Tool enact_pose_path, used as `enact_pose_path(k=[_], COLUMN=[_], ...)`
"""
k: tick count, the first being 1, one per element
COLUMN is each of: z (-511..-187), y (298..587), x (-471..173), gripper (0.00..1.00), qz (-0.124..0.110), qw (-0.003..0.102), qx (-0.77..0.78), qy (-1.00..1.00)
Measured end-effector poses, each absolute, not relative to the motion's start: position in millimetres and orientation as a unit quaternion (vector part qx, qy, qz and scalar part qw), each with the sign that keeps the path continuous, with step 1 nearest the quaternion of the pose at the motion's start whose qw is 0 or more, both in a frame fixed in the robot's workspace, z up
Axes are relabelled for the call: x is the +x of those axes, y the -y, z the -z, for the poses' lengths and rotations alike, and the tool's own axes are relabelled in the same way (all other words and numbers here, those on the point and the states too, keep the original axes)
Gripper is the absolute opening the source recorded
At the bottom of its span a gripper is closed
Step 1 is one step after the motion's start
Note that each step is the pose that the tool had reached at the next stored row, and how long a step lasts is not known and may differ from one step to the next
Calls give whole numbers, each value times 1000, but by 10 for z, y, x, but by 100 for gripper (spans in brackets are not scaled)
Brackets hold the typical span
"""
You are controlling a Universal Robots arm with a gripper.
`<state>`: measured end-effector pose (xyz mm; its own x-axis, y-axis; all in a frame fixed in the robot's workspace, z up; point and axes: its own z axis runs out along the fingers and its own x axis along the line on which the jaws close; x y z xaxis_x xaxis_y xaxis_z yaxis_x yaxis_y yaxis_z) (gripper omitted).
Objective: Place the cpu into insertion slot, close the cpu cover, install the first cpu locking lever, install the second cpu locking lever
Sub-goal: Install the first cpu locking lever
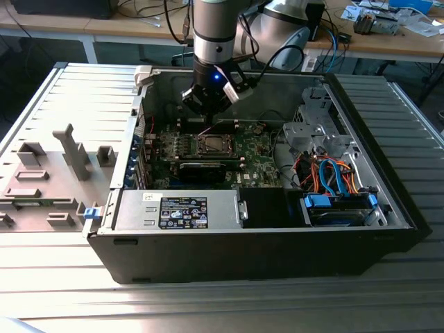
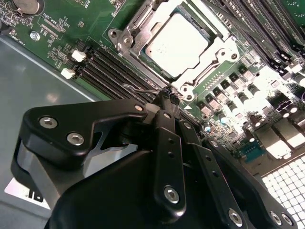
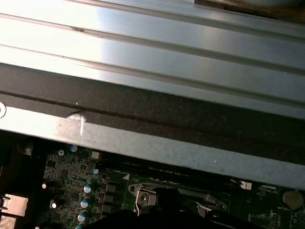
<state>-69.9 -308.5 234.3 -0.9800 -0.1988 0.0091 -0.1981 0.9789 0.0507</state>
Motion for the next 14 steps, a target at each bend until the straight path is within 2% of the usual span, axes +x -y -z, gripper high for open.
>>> enact_pose_path(k=[14], z=[-2241], y=[2982], x=[-705], gripper=[11], qz=[24], qw=[7], qx=[78], qy=[997])
